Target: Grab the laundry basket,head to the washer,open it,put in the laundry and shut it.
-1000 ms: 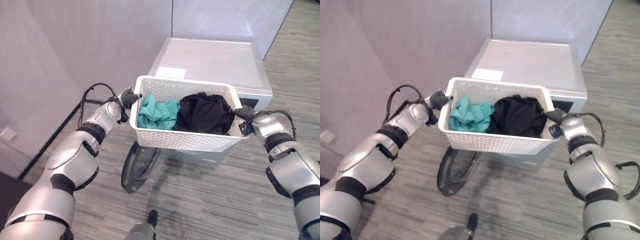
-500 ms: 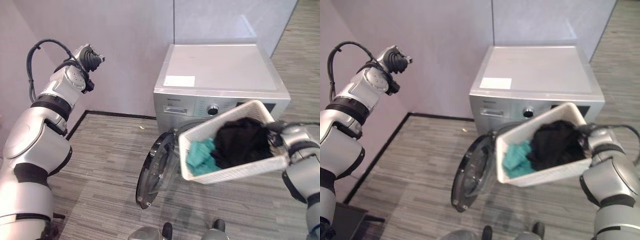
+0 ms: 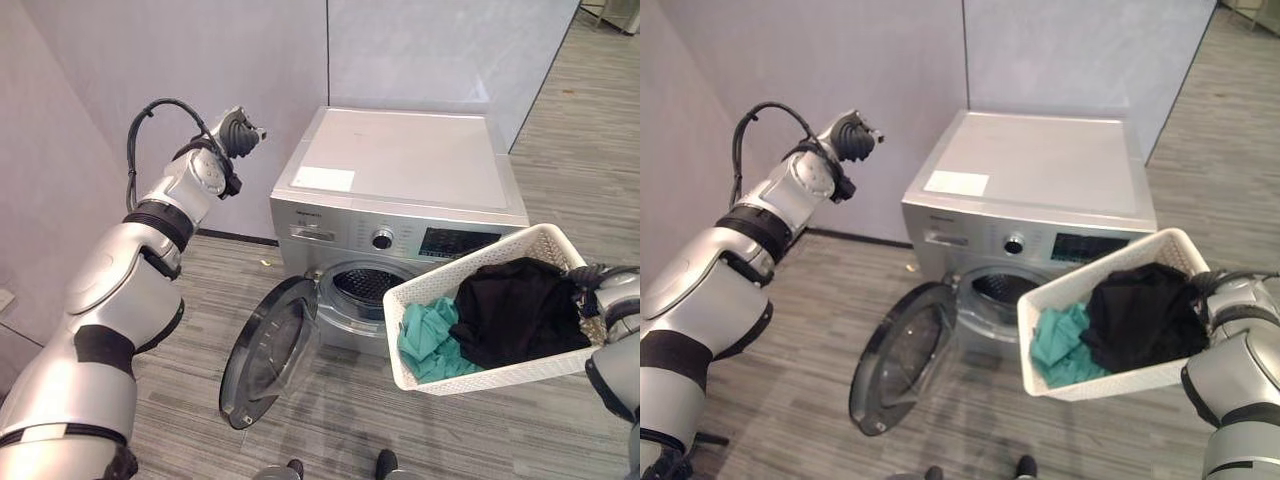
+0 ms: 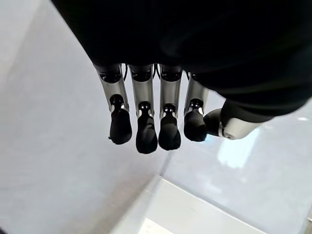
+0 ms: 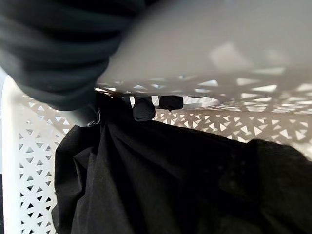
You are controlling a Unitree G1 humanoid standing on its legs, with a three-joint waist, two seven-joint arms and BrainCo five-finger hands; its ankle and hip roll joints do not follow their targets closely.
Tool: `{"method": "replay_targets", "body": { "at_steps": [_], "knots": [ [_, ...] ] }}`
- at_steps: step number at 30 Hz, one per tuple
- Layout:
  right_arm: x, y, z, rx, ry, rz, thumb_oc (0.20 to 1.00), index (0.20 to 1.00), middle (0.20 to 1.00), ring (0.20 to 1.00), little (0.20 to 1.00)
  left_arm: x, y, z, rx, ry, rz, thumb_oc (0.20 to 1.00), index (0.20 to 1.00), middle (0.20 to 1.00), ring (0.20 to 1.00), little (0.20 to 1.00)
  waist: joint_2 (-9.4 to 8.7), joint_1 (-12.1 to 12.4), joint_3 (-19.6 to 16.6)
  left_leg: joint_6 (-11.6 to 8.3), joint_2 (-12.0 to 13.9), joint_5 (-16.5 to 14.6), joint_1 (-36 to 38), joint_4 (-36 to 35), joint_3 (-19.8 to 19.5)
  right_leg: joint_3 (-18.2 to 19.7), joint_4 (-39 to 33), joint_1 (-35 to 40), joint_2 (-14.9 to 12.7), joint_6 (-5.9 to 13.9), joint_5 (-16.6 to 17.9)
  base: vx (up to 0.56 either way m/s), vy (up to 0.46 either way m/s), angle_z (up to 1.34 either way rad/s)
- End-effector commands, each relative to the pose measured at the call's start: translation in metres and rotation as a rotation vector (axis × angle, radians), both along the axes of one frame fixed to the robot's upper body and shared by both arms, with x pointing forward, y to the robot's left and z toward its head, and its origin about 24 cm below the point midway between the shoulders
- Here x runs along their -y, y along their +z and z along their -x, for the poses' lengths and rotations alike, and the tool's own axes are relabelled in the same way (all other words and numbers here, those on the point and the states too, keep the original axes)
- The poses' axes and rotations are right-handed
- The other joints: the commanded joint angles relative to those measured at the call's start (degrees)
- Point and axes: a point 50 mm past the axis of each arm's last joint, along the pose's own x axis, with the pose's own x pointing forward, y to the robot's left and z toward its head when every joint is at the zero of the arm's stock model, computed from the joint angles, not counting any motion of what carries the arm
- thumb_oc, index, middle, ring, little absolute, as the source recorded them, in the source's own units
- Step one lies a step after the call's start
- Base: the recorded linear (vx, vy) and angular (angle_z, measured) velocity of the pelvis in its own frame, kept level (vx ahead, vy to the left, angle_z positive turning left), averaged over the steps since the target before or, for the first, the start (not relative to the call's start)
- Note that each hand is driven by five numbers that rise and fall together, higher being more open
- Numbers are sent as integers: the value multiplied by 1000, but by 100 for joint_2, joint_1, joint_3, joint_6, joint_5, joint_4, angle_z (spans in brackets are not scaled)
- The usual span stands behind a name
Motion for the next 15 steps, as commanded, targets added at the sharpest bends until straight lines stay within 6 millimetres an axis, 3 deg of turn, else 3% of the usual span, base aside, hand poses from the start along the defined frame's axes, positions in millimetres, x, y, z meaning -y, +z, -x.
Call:
{"method": "replay_targets", "body": {
  "at_steps": [1, 2, 3, 4, 9, 11, 15],
  "knots": [
    [-22, 96, -47, 407, 118, 5, 200, 200, 200, 200, 200, -24, 58, 5, 189, 136, -150, 200, 200, 200, 200, 200, -187, 628, -824, -222, 171, -132, 66, -9, -3, 115, 214, 256, -364, 492, -689, 23, -41, 17],
    [-23, 96, -48, 405, 120, 3, 200, 200, 200, 200, 200, -30, 67, 7, 208, 161, -182, 200, 200, 200, 200, 200, -189, 657, -835, -232, 181, -135, 70, -11, -18, 83, 201, 282, -354, 490, -700, 46, -73, 8],
    [-27, 97, -51, 397, 132, 4, 200, 200, 200, 200, 200, -43, 96, 15, 273, 231, -258, 200, 200, 200, 200, 200, -170, 759, -880, -259, 202, -121, 82, -30, -46, 4, 174, 325, -340, 492, -714, 30, -49, 0],
    [-28, 97, -51, 398, 133, 3, 200, 200, 200, 200, 200, -43, 97, 16, 274, 232, -259, 200, 200, 200, 200, 200, -174, 753, -867, -260, 204, -121, 88, -33, -49, 1, 172, 332, -338, 491, -714, 26, -48, -4],
    [-38, 95, -58, 400, 165, -18, 200, 200, 200, 200, 200, -74, 142, 37, 359, 343, -291, 200, 200, 200, 200, 200, -161, 1026, -943, -325, 259, -78, 70, -46, -156, -163, 129, 438, -301, 481, -777, 19, -47, 0],
    [-37, 92, -57, 405, 169, -32, 200, 200, 200, 200, 200, -92, 152, 47, 367, 372, -223, 200, 200, 200, 200, 200, -162, 1158, -968, -361, 262, -58, 41, -15, -265, -275, 118, 516, -278, 457, -825, 24, -57, 18],
    [-31, 87, -52, 393, 164, -30, 200, 200, 200, 200, 200, -96, 159, 51, 375, 346, -125, 200, 200, 200, 200, 200, -145, 1246, -983, -393, 262, -24, -2, -14, -357, -414, 113, 565, -265, 445, -865, 8, -17, 30]
  ]
}}
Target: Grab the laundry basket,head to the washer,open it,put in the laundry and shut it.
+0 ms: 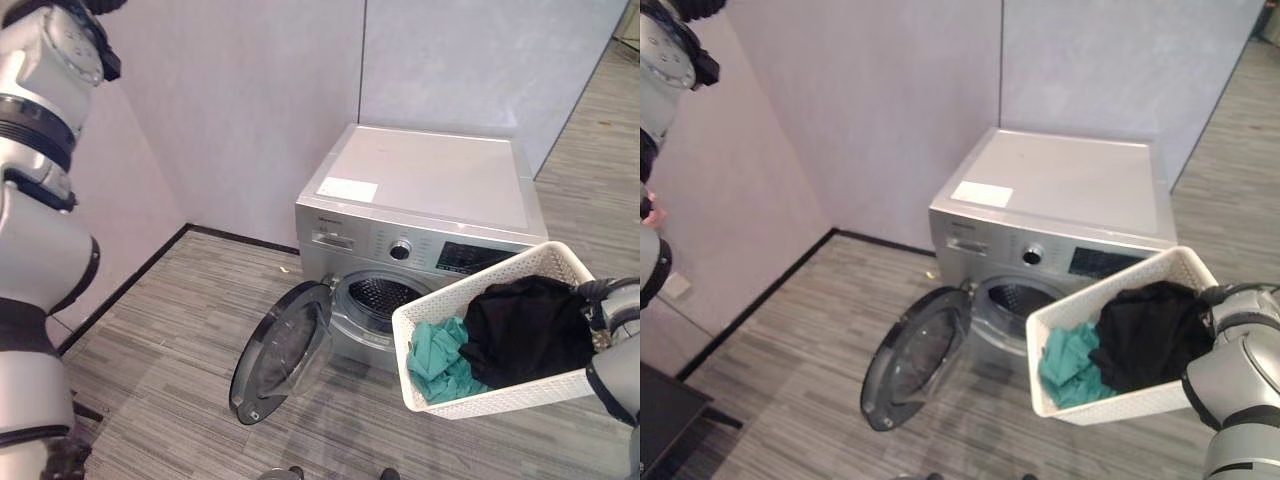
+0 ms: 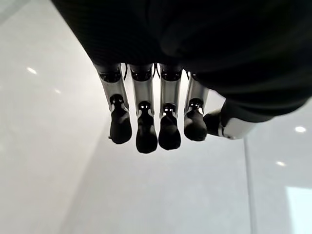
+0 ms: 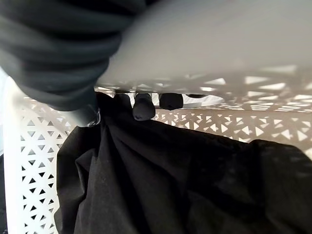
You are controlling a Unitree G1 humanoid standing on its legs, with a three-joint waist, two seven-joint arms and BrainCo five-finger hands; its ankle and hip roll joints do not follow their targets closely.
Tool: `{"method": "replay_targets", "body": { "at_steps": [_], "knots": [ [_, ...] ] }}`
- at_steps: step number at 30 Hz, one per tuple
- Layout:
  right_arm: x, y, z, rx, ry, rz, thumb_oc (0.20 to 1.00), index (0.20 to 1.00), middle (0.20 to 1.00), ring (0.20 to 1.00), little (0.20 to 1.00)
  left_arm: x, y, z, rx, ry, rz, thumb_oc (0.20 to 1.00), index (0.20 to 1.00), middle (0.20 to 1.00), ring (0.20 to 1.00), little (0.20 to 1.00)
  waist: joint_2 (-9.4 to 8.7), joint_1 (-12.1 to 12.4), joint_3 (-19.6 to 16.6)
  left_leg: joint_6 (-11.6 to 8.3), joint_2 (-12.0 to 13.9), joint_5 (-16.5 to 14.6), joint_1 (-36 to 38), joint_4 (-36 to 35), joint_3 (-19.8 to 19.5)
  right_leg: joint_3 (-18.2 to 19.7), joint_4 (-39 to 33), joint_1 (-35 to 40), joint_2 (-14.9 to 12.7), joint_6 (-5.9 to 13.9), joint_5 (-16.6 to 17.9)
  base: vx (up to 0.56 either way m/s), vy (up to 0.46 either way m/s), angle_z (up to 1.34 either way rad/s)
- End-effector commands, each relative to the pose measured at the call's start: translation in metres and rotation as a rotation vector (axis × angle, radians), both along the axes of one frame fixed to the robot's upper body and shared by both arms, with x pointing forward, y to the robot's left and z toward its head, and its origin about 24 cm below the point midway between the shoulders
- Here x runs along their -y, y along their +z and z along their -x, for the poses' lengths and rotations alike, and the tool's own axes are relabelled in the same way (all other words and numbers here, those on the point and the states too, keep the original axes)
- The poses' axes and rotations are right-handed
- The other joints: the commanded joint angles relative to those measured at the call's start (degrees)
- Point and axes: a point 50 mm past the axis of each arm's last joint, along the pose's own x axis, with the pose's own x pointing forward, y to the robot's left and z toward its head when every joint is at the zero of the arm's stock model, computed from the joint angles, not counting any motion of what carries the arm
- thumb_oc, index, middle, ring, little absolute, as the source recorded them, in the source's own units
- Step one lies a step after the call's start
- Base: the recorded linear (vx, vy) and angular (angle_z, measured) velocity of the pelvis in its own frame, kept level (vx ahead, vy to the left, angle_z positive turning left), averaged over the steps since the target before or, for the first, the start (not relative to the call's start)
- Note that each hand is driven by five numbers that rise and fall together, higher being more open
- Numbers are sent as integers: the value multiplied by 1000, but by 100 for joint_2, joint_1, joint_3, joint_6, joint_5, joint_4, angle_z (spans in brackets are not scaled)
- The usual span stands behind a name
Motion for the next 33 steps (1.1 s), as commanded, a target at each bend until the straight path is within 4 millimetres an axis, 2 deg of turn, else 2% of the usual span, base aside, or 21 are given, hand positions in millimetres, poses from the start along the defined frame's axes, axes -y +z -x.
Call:
{"method": "replay_targets", "body": {
  "at_steps": [1, 4, 5, 7, 8, 10, 12, 13, 14, 16, 18, 20, 21, 22, 23, 27, 28, 30, 32, 33],
  "knots": [
    [-43, 100, -71, 496, 212, -43, 200, 200, 200, 200, 200, -11, 5, 5, 2, 27, 57, 200, 200, 200, 200, 200, -179, 898, -614, -319, 180, -69, 158, 11, -18, -43, 115, 559, -346, 521, -847, 2, -3, 34],
    [-43, 100, -71, 496, 212, -43, 200, 200, 200, 200, 200, -11, 5, 5, 2, 27, 57, 200, 200, 200, 200, 200, -179, 898, -614, -319, 180, -69, 158, 11, -18, -43, 115, 559, -346, 521, -847, 2, -1, 16],
    [-33, 94, -64, 501, 166, -57, 200, 200, 200, 200, 200, 8, -5, -6, -16, -87, 139, 200, 200, 200, 200, 200, -144, 947, -635, -326, 162, -11, 98, -38, -106, -193, 134, 575, -343, 509, -860, 3, 4, 10],
    [-26, 86, -56, 463, 134, -46, 200, 200, 200, 200, 200, 18, -20, -15, -51, -125, 157, 200, 200, 200, 200, 200, -137, 931, -645, -319, 151, -4, 87, -73, -141, -230, 125, 588, -344, 507, -864, 2, 17, 39],
    [-22, 86, -53, 449, 111, -35, 200, 200, 200, 200, 200, 28, -36, -22, -99, -143, 158, 200, 200, 200, 200, 200, -141, 897, -637, -312, 151, 0, 85, -80, -134, -227, 129, 589, -339, 499, -858, 12, 28, 78],
    [-18, 91, -51, 462, 100, -14, 200, 200, 200, 200, 200, 32, -47, -27, -124, -146, 157, 200, 200, 200, 200, 200, -156, 856, -630, -307, 152, -10, 90, -89, -113, -226, 138, 581, -339, 500, -861, 14, 21, 33],
    [-18, 91, -51, 462, 100, -14, 200, 200, 200, 200, 200, 32, -47, -27, -124, -146, 157, 200, 200, 200, 200, 200, -154, 858, -631, -306, 153, -10, 91, -90, -112, -224, 140, 580, -339, 500, -862, 11, 17, -16],
    [-16, 108, -52, 504, 103, 7, 200, 200, 200, 200, 200, 37, -61, -31, -156, -150, 160, 200, 200, 200, 200, 200, -202, 771, -618, -301, 161, -36, 113, -99, -70, -172, 154, 555, -348, 511, -845, 18, 29, -8],
    [-16, 108, -52, 504, 103, 8, 200, 200, 200, 200, 200, 36, -61, -31, -155, -150, 161, 200, 200, 200, 200, 200, -196, 773, -616, -301, 161, -36, 113, -99, -67, -169, 155, 554, -348, 511, -845, 19, 37, 10],
    [-19, 125, -56, 546, 122, 22, 200, 200, 200, 200, 200, 40, -68, -33, -170, -157, 168, 200, 200, 200, 200, 200, -243, 718, -603, -291, 177, -61, 125, -96, -25, -128, 165, 519, -350, 523, -831, 1, 18, 21],
    [-39, 158, -72, 633, 198, 36, 200, 200, 200, 200, 200, 47, -74, -36, -187, -168, 157, 200, 200, 200, 200, 200, -302, 677, -576, -267, 208, -112, 164, -79, 79, -37, 181, 476, -361, 533, -803, 6, 31, -10],
    [-47, 168, -78, 657, 228, 39, 200, 200, 200, 200, 200, 48, -75, -37, -187, -176, 164, 200, 200, 200, 200, 200, -305, 665, -562, -257, 222, -134, 185, -72, 127, 14, 181, 462, -360, 538, -793, 6, 20, -57],
    [-77, 190, -95, 729, 318, 20, 200, 200, 200, 200, 200, 52, -76, -38, -191, -182, 166, 200, 200, 200, 200, 200, -355, 646, -566, -240, 258, -161, 226, -80, 212, 99, 188, 429, -353, 545, -778, 9, 20, -39],
    [-92, 201, -101, 762, 360, 12, 200, 200, 200, 200, 200, 54, -75, -38, -187, -186, 167, 200, 200, 200, 200, 200, -379, 642, -562, -236, 276, -180, 251, -77, 260, 138, 187, 416, -351, 548, -763, 8, 14, -30],
    [-92, 202, -102, 762, 361, 12, 200, 200, 200, 200, 200, 54, -74, -38, -186, -185, 168, 200, 200, 200, 200, 200, -371, 645, -555, -235, 278, -181, 256, -77, 269, 147, 188, 416, -350, 548, -762, 2, 6, -29],
    [-143, 231, -119, 859, 497, -40, 200, 200, 200, 200, 200, 57, -68, -37, -169, -188, 157, 200, 200, 200, 200, 200, -454, 685, -548, -213, 319, -251, 314, -45, 407, 299, 180, 372, -333, 557, -730, 7, 4, -52],
    [-163, 245, -122, 906, 545, -58, 200, 200, 200, 200, 200, 60, -63, -37, -154, -192, 151, 200, 200, 200, 200, 200, -499, 717, -557, -208, 339, -291, 346, -34, 469, 356, 160, 359, -332, 569, -706, 18, 2, -40],
    [-169, 252, -123, 927, 559, -59, 200, 200, 200, 200, 200, 62, -61, -37, -152, -196, 148, 200, 200, 200, 200, 200, -514, 740, -557, -203, 351, -307, 364, -26, 506, 383, 146, 364, -329, 571, -699, 19, -3, -21],
    [-174, 268, -120, 968, 564, -48, 200, 200, 200, 200, 200, 66, -57, -37, -144, -201, 139, 200, 200, 200, 200, 200, -547, 761, -583, -206, 365, -327, 381, -23, 534, 412, 122, 375, -322, 578, -693, 26, -1, 14],
    [-173, 284, -115, 1015, 557, -45, 200, 200, 200, 200, 200, 69, -54, -36, -139, -206, 133, 200, 200, 200, 200, 200, -570, 748, -597, -212, 365, -318, 384, -50, 537, 418, 104, 384, -314, 573, -698, 21, 2, 24]
  ]
}}
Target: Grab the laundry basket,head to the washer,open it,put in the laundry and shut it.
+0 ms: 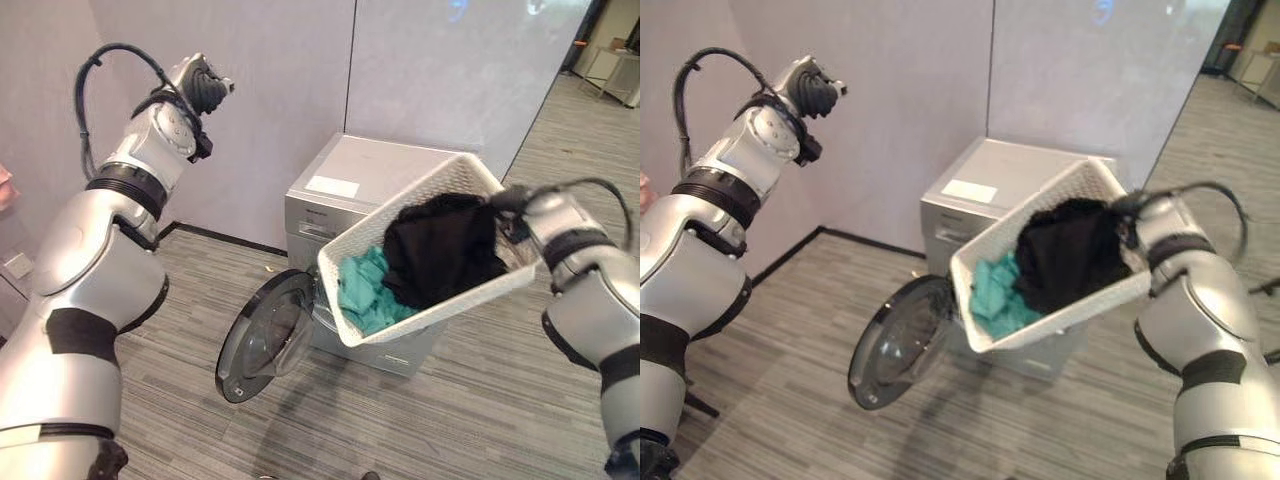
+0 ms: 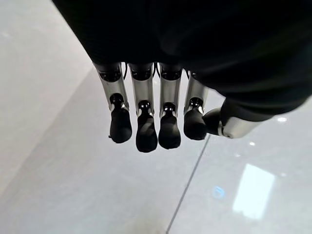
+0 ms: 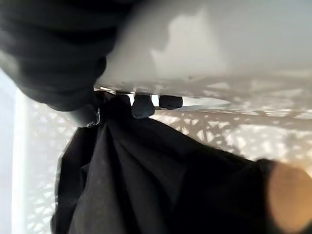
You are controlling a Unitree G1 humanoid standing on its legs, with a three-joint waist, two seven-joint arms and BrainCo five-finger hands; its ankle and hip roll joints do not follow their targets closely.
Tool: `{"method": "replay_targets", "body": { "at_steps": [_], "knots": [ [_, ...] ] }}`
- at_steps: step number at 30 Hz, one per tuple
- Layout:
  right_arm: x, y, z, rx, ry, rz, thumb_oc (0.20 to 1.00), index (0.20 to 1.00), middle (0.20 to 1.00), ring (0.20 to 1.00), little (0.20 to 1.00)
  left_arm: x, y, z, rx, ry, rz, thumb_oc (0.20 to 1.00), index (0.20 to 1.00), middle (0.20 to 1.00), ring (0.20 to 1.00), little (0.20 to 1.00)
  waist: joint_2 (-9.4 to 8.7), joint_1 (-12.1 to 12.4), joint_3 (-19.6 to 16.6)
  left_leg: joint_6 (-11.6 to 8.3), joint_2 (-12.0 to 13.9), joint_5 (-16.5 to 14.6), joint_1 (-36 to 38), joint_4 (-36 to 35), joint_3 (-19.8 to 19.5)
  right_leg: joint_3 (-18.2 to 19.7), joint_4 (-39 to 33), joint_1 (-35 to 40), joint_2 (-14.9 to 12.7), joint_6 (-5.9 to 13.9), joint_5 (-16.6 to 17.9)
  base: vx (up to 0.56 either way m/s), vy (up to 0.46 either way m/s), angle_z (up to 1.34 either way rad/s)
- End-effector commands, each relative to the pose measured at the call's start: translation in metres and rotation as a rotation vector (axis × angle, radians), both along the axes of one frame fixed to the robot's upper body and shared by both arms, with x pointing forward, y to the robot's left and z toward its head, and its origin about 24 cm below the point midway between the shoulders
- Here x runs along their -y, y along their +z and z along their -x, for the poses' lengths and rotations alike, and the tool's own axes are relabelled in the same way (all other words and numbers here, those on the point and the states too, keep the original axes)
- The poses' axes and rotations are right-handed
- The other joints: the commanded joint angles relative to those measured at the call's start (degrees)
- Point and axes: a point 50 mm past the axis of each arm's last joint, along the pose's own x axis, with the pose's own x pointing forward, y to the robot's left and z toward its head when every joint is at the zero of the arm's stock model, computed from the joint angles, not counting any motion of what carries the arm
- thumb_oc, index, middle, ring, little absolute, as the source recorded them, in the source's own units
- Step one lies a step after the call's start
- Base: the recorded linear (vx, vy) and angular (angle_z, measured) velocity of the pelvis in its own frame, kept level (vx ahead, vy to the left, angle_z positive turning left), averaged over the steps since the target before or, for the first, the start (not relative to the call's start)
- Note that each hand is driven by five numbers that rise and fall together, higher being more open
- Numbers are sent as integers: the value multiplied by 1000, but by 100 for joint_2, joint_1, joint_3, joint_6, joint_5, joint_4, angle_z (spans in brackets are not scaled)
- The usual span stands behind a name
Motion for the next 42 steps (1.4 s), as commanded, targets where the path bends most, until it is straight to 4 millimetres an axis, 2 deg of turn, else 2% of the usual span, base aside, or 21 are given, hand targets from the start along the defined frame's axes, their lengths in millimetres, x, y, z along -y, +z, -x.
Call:
{"method": "replay_targets", "body": {
  "at_steps": [1, 2, 8, 9, 10, 13, 14, 15, 16, 18, 20, 21, 24, 26, 29, 37, 42],
  "knots": [
    [-24, 175, 10, 609, 56, -146, 200, 200, 200, 200, 200, -13, 46, 8, 132, 82, -7, 200, 200, 200, 200, 200, -219, 576, -208, -153, -6, -69, 586, -74, 190, 491, 42, 930, -507, 504, -546, 18, 5, 27],
    [-19, 187, 16, 647, 35, -152, 200, 200, 200, 200, 200, -12, 47, 8, 133, 85, -10, 200, 200, 200, 200, 200, -227, 542, -228, -162, -12, -62, 602, -109, 190, 489, 26, 945, -502, 501, -546, 8, 1, 23],
    [-5, 212, 31, 727, 7, -173, 200, 200, 200, 200, 200, -21, 51, 11, 141, 114, -4, 200, 200, 200, 200, 200, -194, 417, -262, -192, 8, -47, 676, -221, 242, 524, -9, 939, -480, 507, -558, 21, -14, 14],
    [6, 220, 39, 753, -24, -167, 200, 200, 200, 200, 200, -28, 53, 12, 147, 133, -3, 200, 200, 200, 200, 200, -168, 348, -270, -208, 24, -42, 696, -238, 273, 548, -11, 928, -465, 502, -571, 19, -37, 0],
    [6, 220, 39, 754, -24, -167, 200, 200, 200, 200, 200, -28, 53, 12, 147, 133, -3, 200, 200, 200, 200, 200, -164, 349, -267, -209, 26, -41, 699, -241, 274, 548, -10, 928, -464, 501, -572, 21, -41, 5],
    [26, 228, 52, 798, -69, -183, 200, 200, 200, 200, 200, -37, 51, 14, 143, 154, -13, 200, 200, 200, 200, 200, -117, 233, -264, -233, 48, -25, 703, -253, 291, 586, -7, 909, -440, 485, -603, 28, -59, 5],
    [37, 227, 56, 803, -95, -186, 200, 200, 200, 200, 200, -39, 51, 15, 145, 158, -20, 200, 200, 200, 200, 200, -70, 142, -240, -251, 73, 8, 703, -289, 310, 605, -3, 893, -409, 463, -628, 34, -71, 7],
    [37, 227, 56, 803, -95, -186, 200, 200, 200, 200, 200, -39, 51, 15, 145, 158, -20, 200, 200, 200, 200, 200, -69, 141, -241, -253, 76, 10, 705, -294, 309, 604, -3, 894, -407, 462, -629, 29, -111, 5],
    [51, 220, 60, 799, -125, -204, 200, 200, 200, 200, 200, -43, 50, 15, 142, 165, -25, 200, 200, 200, 200, 200, -8, 21, -188, -278, 107, 55, 689, -316, 338, 637, 5, 849, -359, 430, -654, 10, -79, -8],
    [56, 218, 62, 795, -136, -203, 200, 200, 200, 200, 200, -44, 50, 16, 140, 165, -27, 200, 200, 200, 200, 200, 9, -21, -171, -289, 128, 67, 681, -320, 342, 644, 17, 832, -340, 413, -670, 7, -84, -12],
    [72, 209, 67, 791, -167, -216, 200, 200, 200, 200, 200, -52, 46, 17, 132, 172, -40, 200, 200, 200, 200, 200, 71, -169, -65, -319, 169, 133, 640, -320, 366, 685, 51, 774, -274, 357, -715, 4, -93, -4],
    [73, 208, 67, 791, -167, -216, 200, 200, 200, 200, 200, -52, 45, 17, 132, 172, -40, 200, 200, 200, 200, 200, 70, -170, -68, -321, 171, 134, 640, -322, 364, 683, 54, 773, -272, 355, -717, 15, -101, -5],
    [97, 196, 79, 800, -227, -243, 200, 200, 200, 200, 200, -57, 37, 17, 118, 167, -16, 200, 200, 200, 200, 200, 185, -353, 74, -369, 225, 309, 482, -386, 372, 676, 16, 654, -172, 276, -762, 7, -114, -2],
    [107, 188, 82, 788, -257, -247, 200, 200, 200, 200, 200, -59, 32, 16, 112, 159, 0, 200, 200, 200, 200, 200, 266, -411, 131, -381, 242, 417, 392, -482, 380, 633, 0, 556, -146, 271, -766, -33, -54, 2],
    [116, 179, 86, 787, -273, -271, 200, 200, 200, 200, 200, -64, 31, 18, 118, 158, 24, 200, 200, 200, 200, 200, 391, -523, 282, -401, 267, 604, 241, -606, 405, 609, -11, 390, -125, 245, -762, -26, -45, -3],
    [119, 156, 80, 748, -280, -300, 200, 200, 200, 200, 200, -63, 24, 17, 117, 141, 59, 200, 200, 200, 200, 200, 605, -591, 492, -378, 230, 793, 19, -662, 395, 567, -29, 252, -95, 179, -793, -8, -22, 3],
    [121, 158, 81, 750, -293, -296, 200, 200, 200, 200, 200, -57, 25, 15, 117, 129, 52, 200, 200, 200, 200, 200, 691, -658, 600, -402, 219, 911, -139, -666, 376, 535, -6, 164, -96, 131, -829, -37, -10, 18]
  ]
}}
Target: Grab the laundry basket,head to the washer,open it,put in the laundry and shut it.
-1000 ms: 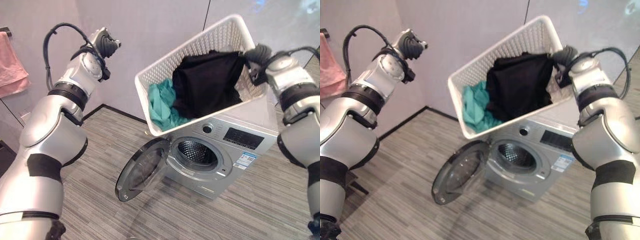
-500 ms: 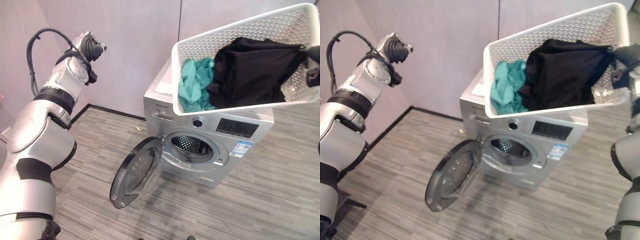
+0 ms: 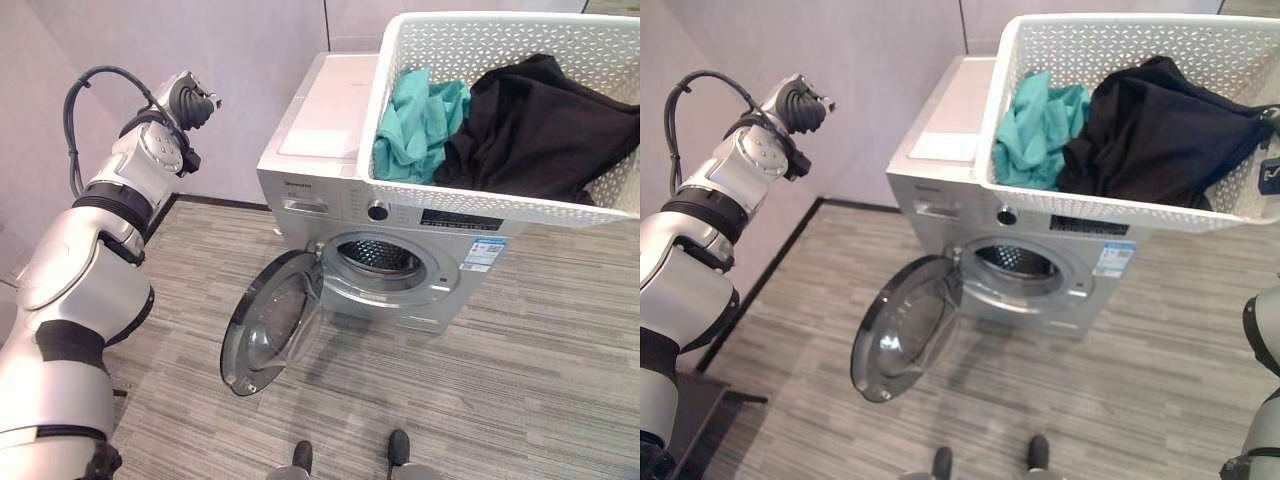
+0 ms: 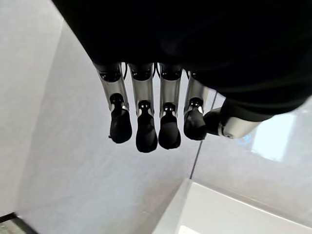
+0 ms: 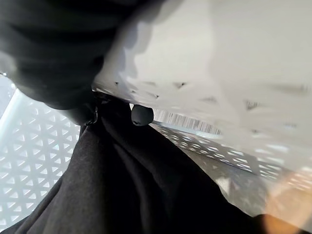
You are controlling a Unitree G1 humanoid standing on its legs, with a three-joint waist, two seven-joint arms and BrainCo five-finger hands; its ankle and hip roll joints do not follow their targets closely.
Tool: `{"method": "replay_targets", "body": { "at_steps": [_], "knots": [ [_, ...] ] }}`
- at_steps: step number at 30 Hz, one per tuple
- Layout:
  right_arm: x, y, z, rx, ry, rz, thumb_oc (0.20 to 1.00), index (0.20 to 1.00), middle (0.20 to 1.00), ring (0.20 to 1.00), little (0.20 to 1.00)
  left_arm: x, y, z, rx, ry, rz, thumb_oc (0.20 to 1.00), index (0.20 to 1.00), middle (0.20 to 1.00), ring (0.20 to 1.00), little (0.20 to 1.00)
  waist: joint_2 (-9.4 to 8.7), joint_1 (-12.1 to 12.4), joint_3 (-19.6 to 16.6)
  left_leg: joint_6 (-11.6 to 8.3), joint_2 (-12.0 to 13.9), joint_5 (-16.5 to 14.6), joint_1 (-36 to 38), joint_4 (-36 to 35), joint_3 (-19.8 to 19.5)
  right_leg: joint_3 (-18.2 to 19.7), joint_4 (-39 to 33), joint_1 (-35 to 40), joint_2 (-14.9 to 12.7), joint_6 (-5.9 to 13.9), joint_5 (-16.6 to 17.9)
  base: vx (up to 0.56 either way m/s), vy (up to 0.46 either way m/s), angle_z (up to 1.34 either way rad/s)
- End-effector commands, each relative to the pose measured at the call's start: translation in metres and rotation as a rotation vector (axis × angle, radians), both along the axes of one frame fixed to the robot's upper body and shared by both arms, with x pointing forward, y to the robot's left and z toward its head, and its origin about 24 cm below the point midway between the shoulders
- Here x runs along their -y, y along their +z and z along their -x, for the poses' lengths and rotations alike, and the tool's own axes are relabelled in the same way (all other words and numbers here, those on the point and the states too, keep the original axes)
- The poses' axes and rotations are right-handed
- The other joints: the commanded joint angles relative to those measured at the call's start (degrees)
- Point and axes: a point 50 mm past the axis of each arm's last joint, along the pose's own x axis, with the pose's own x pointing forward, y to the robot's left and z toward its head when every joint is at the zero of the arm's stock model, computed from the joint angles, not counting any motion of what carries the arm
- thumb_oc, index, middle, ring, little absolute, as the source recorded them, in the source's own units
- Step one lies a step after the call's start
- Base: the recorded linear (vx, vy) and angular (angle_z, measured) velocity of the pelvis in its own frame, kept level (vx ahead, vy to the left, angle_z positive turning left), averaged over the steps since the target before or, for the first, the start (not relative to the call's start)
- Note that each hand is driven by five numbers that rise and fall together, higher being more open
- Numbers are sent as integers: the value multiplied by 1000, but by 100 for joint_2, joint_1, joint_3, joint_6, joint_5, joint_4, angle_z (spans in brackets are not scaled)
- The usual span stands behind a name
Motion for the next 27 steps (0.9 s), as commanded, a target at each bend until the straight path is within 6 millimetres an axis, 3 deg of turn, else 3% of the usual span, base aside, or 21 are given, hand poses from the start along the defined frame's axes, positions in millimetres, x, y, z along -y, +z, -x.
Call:
{"method": "replay_targets", "body": {
  "at_steps": [1, 3, 5, 7, 9, 11, 13, 14, 17, 18, 20, 21, 24, 27],
  "knots": [
    [-8, 73, 11, 321, 11, 39, 200, 200, 200, 200, 200, -19, 42, 9, 129, 67, 48, 200, 200, 200, 200, 200, -302, 99, -29, 20, 85, 247, 9, -168, -20, 194, 57, 318, -249, 325, -783, -18, -27, 29],
    [-11, 70, 8, 299, 18, 46, 200, 200, 200, 200, 200, -16, 45, 9, 130, 64, 32, 200, 200, 200, 200, 200, -327, 56, -18, 19, 136, 271, -7, -80, -3, 293, 73, 337, -203, 266, -815, 8, -36, 21],
    [-19, 63, -1, 261, 37, 61, 200, 200, 200, 200, 200, -12, 56, 10, 154, 68, -7, 200, 200, 200, 200, 200, -491, 81, 49, 77, 29, 207, -313, 1022, -42, 514, 92, 421, -171, 148, -840, -11, -55, 9],
    [-27, 57, -9, 235, 52, 62, 200, 200, 200, 200, 200, -8, 62, 10, 165, 63, -12, 200, 200, 200, 200, 200, -587, 135, 87, 151, -106, 113, -541, 1584, -34, 543, 43, 549, -149, 133, -850, 36, -63, -1],
    [-28, 58, -10, 233, 50, 64, 200, 200, 200, 200, 200, -6, 65, 10, 172, 59, -11, 200, 200, 200, 200, 200, -605, 144, 122, 189, -110, 72, -636, 1533, 65, 541, 21, 596, -159, 154, -865, 86, 1, -13],
    [-30, 56, -12, 206, 48, 84, 200, 200, 200, 200, 200, -7, 68, 11, 174, 68, -18, 200, 200, 200, 200, 200, -631, 225, 99, 238, -192, 66, -847, 1034, 152, 570, 3, 688, -157, 213, -902, 185, 72, -2],
    [-30, 52, -13, 195, 47, 96, 200, 200, 200, 200, 200, -13, 68, 12, 172, 86, -28, 200, 200, 200, 200, 200, -661, 322, 81, 242, -344, 250, -1154, 444, 163, 649, 4, 848, -138, 246, -1020, 271, 73, 8],
    [-30, 48, -14, 183, 52, 104, 200, 200, 200, 200, 200, -21, 67, 14, 165, 102, -20, 200, 200, 200, 200, 200, -677, 440, 89, 242, -572, 348, -1421, 166, 76, 793, 44, 1031, -95, 259, -1129, 247, 43, -11],
    [-37, 41, -20, 160, 74, 108, 200, 200, 200, 200, 200, -25, 64, 14, 153, 113, -26, 200, 200, 200, 200, 200, -649, 535, 4, 278, -681, 388, -1286, 135, 64, 942, 153, 1154, -109, 315, -1236, 253, 136, -27],
    [-40, 38, -23, 145, 88, 111, 200, 200, 200, 200, 200, -30, 62, 15, 150, 128, -34, 200, 200, 200, 200, 200, -618, 621, -108, 319, -747, 407, -1154, 143, -129, 1044, 189, 1226, -130, 376, -1293, 231, 177, -101],
    [-53, 27, -32, 123, 141, 105, 200, 200, 200, 200, 200, -39, 57, 17, 138, 147, -38, 200, 200, 200, 200, 200, -615, 736, -297, 429, -1018, 343, -994, 427, -382, 1251, 461, 1239, -359, 499, -1320, 315, 279, -125],
    [-53, 27, -32, 122, 141, 105, 200, 200, 200, 200, 200, -39, 57, 17, 137, 148, -39, 200, 200, 200, 200, 200, -621, 745, -300, 434, -1022, 332, -997, 440, -369, 1263, 470, 1233, -365, 503, -1327, 223, 214, -89],
    [-64, 13, -41, 86, 188, 90, 200, 200, 200, 200, 200, -64, 47, 24, 110, 203, -24, 200, 200, 200, 200, 200, -561, 809, -521, 728, -1129, 33, -519, 454, -126, 1427, 1263, 1009, -691, 724, -1287, 257, 278, -77],
    [-61, 7, -40, 83, 191, 62, 200, 200, 200, 200, 200, -78, 38, 28, 80, 240, -26, 200, 200, 200, 200, 200, -453, 767, -488, 857, -1120, -139, -282, 512, 138, 1308, 1987, 716, -892, 822, -1129, 144, 211, -58]
  ]
}}
